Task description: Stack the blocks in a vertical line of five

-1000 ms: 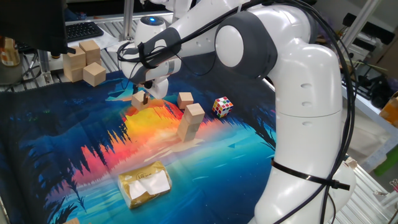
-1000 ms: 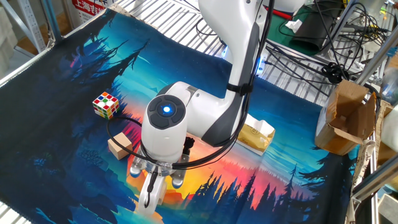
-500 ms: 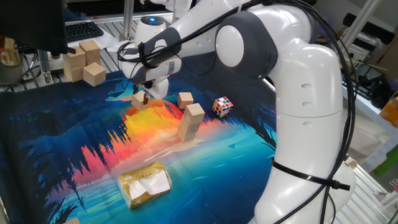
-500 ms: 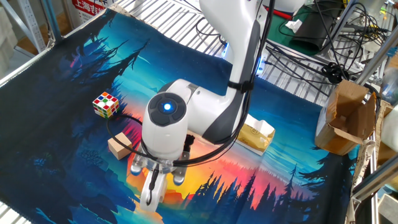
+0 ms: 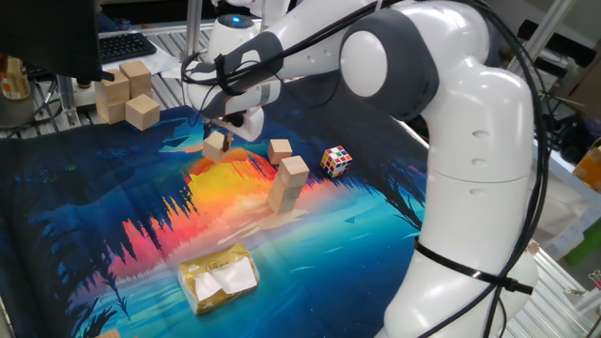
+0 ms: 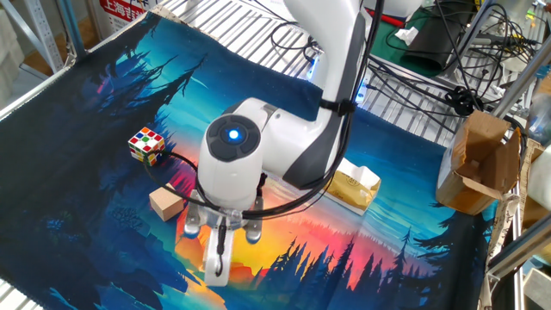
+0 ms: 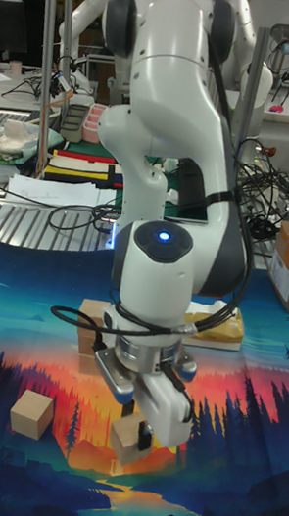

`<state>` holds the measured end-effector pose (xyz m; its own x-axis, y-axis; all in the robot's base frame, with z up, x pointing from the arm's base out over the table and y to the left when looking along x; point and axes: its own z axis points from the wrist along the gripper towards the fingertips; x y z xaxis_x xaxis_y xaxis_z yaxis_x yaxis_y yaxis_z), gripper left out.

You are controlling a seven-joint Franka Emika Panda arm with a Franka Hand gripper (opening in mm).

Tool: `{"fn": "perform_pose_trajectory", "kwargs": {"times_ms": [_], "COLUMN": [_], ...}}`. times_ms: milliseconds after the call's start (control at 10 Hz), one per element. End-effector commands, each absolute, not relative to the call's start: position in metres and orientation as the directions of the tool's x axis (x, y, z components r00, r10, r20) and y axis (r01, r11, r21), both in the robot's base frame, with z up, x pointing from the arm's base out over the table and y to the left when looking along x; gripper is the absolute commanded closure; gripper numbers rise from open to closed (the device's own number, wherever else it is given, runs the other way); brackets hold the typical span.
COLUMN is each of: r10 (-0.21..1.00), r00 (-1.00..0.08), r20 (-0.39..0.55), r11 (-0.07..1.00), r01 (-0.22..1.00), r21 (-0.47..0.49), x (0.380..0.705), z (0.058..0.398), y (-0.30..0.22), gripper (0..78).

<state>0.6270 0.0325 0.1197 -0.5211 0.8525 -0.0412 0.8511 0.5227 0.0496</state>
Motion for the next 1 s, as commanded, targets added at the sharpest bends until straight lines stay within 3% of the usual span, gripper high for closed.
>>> {"fn": "perform_pose_trajectory", "kwargs": {"times_ms": [100, 400, 1000], "r10": [0.391, 0.173, -0.01], "r00": [-0.918, -0.984, -0.999], "r20": [-0.06, -0.05, -0.04], "r11": [0.92, 0.985, 0.999], "r01": [0.391, 0.174, -0.008], "r21": [0.01, -0.016, -0.047], "x": [0.597, 0.586, 0.565], "z": [0.184, 0.199, 0.219], "y": [0.018, 0.006, 0.002], "gripper": [76.3, 76.3, 76.3]}}
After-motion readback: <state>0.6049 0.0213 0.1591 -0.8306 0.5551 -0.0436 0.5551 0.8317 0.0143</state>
